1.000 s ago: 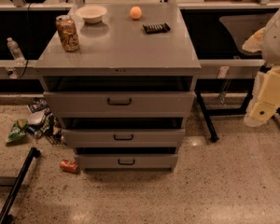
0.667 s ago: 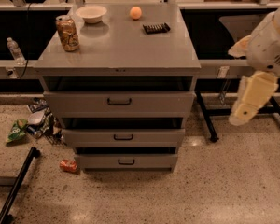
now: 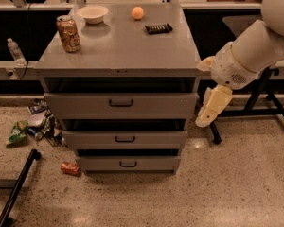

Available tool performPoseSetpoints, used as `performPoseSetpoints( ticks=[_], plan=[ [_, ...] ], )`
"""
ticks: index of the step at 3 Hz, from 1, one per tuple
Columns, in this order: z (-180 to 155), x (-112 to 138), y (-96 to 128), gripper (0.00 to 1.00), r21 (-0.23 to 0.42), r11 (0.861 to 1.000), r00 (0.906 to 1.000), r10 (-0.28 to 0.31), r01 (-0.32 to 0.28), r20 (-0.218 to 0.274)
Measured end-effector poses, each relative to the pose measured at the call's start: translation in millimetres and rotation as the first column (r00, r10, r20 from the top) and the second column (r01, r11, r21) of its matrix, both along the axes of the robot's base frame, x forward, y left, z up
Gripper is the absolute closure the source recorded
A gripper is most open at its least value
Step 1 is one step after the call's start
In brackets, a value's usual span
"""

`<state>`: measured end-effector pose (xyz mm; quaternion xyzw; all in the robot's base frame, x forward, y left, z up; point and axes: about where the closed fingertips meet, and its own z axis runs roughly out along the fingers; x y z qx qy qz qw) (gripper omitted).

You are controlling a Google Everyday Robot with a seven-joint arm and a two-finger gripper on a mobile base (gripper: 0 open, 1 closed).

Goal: Open top drawer

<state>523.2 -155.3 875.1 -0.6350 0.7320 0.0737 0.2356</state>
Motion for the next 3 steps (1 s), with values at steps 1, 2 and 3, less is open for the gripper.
performPoseSetpoints(
  ticks=[1,2,3],
  plan=[
    [-5.0,4.1,1.9,0.00,0.008,1.000,1.0000,0.003,-0.003,0.001],
    [-21.5,11.6,7.1,0.00,0.059,0.998,0.9999,-0.006,0.006,0.012],
    [-63.8,32.9,30.0,0.00,0.183,0.981,0.9975,0.067,-0.070,0.020]
  ],
)
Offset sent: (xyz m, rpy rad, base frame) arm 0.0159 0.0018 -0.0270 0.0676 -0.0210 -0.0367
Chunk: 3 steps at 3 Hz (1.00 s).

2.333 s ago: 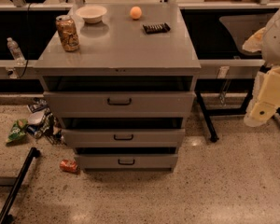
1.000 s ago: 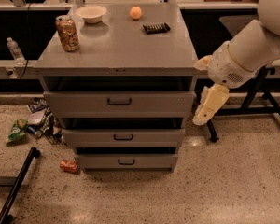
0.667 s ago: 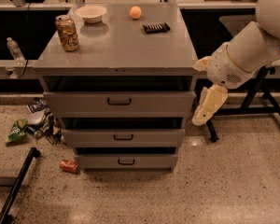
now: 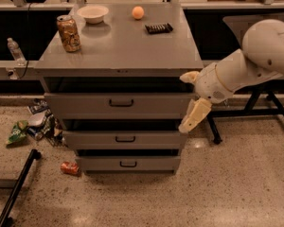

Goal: Open top drawer

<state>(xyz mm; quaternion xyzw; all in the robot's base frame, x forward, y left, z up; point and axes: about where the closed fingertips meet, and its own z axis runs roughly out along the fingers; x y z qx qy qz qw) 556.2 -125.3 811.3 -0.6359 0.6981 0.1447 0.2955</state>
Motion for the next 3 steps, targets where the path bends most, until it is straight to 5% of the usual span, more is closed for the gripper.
performPoseSetpoints(
  ticks=[2,3],
  plan=[
    [-61.8,37.4,28.5,0.00,-0.021,0.991,0.9914,0.129,-0.129,-0.024],
    [-78.2,60.1,29.0,0.00,-0.071,0.990,0.9927,0.121,-0.121,-0.009]
  ],
)
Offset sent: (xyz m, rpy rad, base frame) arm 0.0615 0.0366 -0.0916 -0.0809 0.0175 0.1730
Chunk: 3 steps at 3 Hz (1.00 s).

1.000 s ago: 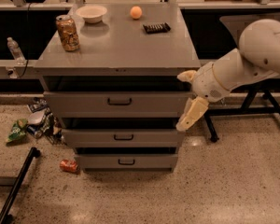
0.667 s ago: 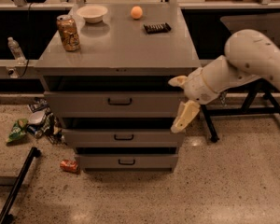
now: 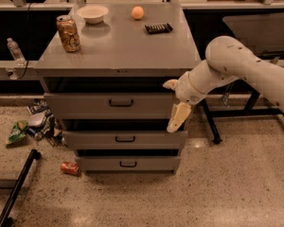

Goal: Open top drawer

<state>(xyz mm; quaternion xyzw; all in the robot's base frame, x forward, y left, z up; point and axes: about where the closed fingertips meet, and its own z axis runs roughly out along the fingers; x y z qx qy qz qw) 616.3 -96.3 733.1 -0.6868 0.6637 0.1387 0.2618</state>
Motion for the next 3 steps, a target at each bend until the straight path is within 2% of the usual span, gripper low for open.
performPoseSetpoints(
  ticks=[1,3],
  plan=[
    [-13.6,21.0,-0.5,0.00,-0.033,0.999,0.9998,-0.008,0.008,0.016],
    [-37.9,58.5,0.8,0.04,-0.082,0.996,0.9998,-0.020,0.020,0.002]
  ],
)
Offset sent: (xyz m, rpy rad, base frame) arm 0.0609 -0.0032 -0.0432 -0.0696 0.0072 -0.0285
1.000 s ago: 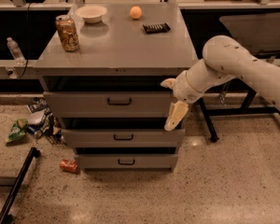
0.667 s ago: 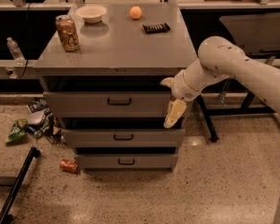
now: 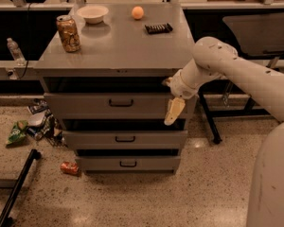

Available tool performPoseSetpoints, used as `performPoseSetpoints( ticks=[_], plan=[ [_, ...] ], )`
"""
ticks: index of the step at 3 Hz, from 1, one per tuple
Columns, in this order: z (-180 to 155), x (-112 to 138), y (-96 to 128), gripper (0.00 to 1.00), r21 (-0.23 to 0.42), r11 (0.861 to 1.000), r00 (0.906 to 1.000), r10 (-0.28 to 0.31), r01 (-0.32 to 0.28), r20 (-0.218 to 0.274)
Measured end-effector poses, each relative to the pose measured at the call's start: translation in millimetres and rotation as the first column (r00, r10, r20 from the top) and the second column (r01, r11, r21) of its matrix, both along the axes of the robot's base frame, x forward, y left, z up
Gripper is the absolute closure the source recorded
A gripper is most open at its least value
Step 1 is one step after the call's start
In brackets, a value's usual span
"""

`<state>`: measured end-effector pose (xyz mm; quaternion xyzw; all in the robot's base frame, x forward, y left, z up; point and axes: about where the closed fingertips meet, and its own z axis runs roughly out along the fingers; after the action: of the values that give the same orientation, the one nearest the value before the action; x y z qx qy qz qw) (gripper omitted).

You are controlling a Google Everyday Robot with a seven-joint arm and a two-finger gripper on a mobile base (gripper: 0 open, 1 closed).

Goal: Open top drawer

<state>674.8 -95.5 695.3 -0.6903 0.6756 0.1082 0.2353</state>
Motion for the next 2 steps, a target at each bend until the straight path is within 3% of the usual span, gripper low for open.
performPoseSetpoints(
  ticks=[2],
  plan=[
    [-12.9,10.8,2.5,0.49,-0.018,1.000,0.9996,-0.001,0.000,-0.029]
  ],
)
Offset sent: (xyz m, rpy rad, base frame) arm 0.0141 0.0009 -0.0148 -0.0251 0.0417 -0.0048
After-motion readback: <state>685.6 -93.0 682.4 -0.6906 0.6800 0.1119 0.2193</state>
